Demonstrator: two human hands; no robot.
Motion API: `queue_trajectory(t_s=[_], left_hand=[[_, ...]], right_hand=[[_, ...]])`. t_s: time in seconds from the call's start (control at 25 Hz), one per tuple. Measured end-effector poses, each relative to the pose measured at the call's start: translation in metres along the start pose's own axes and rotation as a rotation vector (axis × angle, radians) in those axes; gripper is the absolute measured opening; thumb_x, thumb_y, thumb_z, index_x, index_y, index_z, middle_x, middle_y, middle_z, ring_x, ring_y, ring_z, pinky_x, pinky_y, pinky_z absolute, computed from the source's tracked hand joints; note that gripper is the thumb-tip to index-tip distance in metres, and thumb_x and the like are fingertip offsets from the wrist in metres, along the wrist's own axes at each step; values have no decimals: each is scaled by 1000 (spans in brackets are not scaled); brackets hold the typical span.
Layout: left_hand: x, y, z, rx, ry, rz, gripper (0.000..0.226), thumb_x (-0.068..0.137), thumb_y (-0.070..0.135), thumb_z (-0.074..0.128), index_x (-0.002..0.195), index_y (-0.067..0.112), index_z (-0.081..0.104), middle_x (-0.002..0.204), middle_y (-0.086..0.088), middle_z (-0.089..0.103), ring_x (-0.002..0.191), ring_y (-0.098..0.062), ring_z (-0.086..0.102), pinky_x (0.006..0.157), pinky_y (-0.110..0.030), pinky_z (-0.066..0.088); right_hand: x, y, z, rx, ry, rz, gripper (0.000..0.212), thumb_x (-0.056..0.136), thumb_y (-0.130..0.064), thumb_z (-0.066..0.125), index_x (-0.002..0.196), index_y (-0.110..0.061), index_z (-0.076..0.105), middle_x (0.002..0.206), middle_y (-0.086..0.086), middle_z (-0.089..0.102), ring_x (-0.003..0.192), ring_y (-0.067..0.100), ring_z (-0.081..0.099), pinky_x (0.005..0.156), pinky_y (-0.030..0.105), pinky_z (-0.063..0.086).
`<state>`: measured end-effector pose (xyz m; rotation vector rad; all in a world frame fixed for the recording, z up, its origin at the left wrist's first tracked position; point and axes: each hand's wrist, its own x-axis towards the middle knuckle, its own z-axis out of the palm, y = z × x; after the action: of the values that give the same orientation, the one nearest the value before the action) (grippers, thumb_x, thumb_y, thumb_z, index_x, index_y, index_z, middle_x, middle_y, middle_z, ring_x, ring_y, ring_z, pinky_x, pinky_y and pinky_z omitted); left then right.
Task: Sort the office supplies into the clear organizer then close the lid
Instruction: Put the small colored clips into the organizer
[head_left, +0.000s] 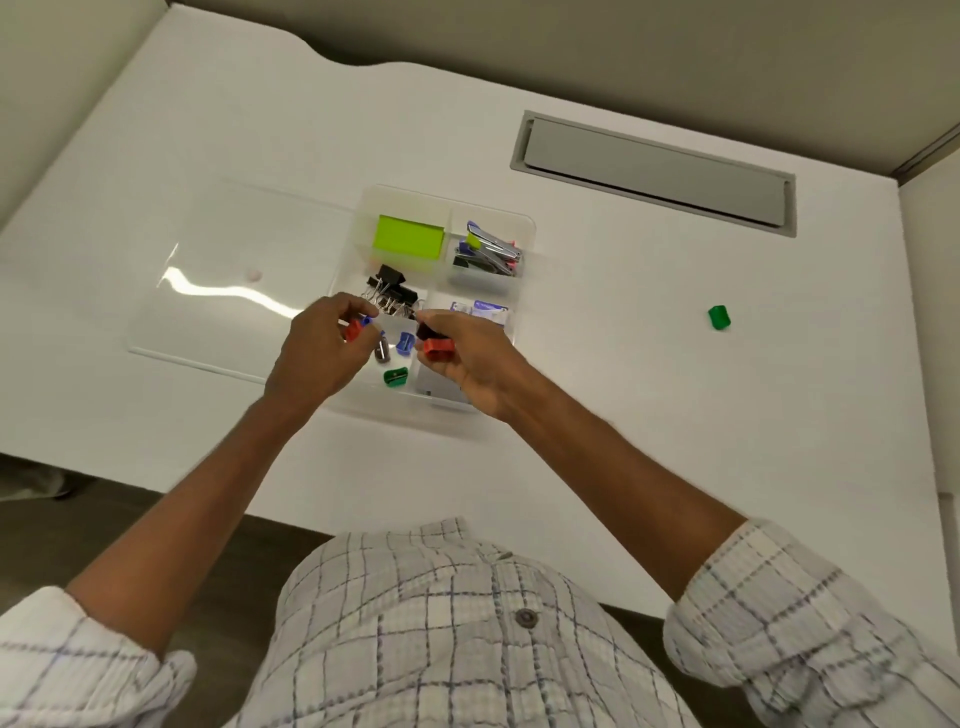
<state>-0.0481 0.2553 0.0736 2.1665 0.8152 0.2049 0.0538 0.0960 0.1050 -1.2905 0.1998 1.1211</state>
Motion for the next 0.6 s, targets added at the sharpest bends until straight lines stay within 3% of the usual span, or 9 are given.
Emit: queue_trajectory(t_s=[0.16,0.32,0.48,0.6], left_hand=[[1,-7,-6,17,46,24,14,89,34,68,99,25,67,91,8,69,78,-10,68,62,-14,41],[4,-11,-9,-5,37,-10,29,94,48,59,109,23,64,93,11,69,77,0,66,62,-14,41],[6,-16,-10,-5,55,16,26,101,34,48,122,23,59,103,3,70,86,-12,66,75,-29,50],[7,-14,-10,-25,46,78,24,102,26,45,120,24,60,104,3,72,91,-15,68,80,-33,53]], right_hand=[[6,1,24,-78,-8,-58,23,99,-7,53,117,-9,67,110,10,64,103,23,59,109,43,48],[7,-1,29,-119,-9,-94,42,94,9,45,127,-9,63,121,6,61,115,22,56,111,43,43],[6,0,22,-221,48,-189,54,90,16,39,130,-11,63,129,3,61,109,15,55,99,35,49],[5,3,10,-314,102,-290,58,89,16,38,129,-16,64,135,-3,62,126,11,53,104,31,46]])
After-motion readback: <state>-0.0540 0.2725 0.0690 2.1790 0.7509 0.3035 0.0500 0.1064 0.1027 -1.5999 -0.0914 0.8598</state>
